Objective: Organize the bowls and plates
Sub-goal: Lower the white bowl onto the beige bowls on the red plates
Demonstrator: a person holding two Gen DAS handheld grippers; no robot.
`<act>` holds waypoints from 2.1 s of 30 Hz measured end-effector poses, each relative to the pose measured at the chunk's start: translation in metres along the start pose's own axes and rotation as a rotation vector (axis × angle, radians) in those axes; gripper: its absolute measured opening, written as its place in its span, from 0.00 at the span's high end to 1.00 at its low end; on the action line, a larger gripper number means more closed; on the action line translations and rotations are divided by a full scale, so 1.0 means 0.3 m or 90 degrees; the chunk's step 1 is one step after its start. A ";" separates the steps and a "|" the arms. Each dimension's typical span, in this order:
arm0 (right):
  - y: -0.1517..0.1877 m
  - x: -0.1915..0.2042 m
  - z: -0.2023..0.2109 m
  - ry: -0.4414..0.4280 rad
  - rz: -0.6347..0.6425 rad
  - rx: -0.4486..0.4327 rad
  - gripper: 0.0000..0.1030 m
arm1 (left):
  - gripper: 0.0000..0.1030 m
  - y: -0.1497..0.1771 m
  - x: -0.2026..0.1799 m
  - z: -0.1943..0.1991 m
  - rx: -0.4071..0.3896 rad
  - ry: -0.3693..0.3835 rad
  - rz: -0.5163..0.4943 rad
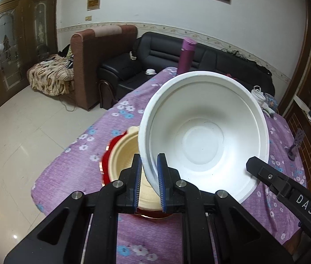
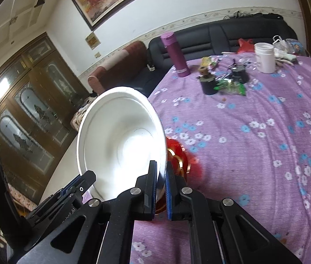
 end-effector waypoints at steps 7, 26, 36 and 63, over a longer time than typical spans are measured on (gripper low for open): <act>0.029 0.074 -0.094 -0.021 0.013 0.046 0.94 | 0.88 0.015 0.099 -0.046 0.027 -0.022 0.026; 0.099 0.080 -0.196 -0.009 0.018 0.103 0.94 | 0.88 0.066 0.136 -0.119 0.075 -0.035 0.032; 0.128 0.076 -0.233 -0.002 0.020 0.126 0.94 | 0.88 0.088 0.144 -0.147 0.094 -0.041 0.030; 0.127 0.049 -0.297 0.008 0.018 0.167 0.89 | 0.87 0.096 0.140 -0.215 0.133 -0.053 0.024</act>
Point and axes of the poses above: each gripper's, at about its wrist camera, not at the fingertips, and z roughly against the way its jaws point, x to its left, y to its underside, the point moved 10 cm from there along -z, roughly the way its jaws point, and after that the axes turned 7 degrees about z, right-handed, at the moved point
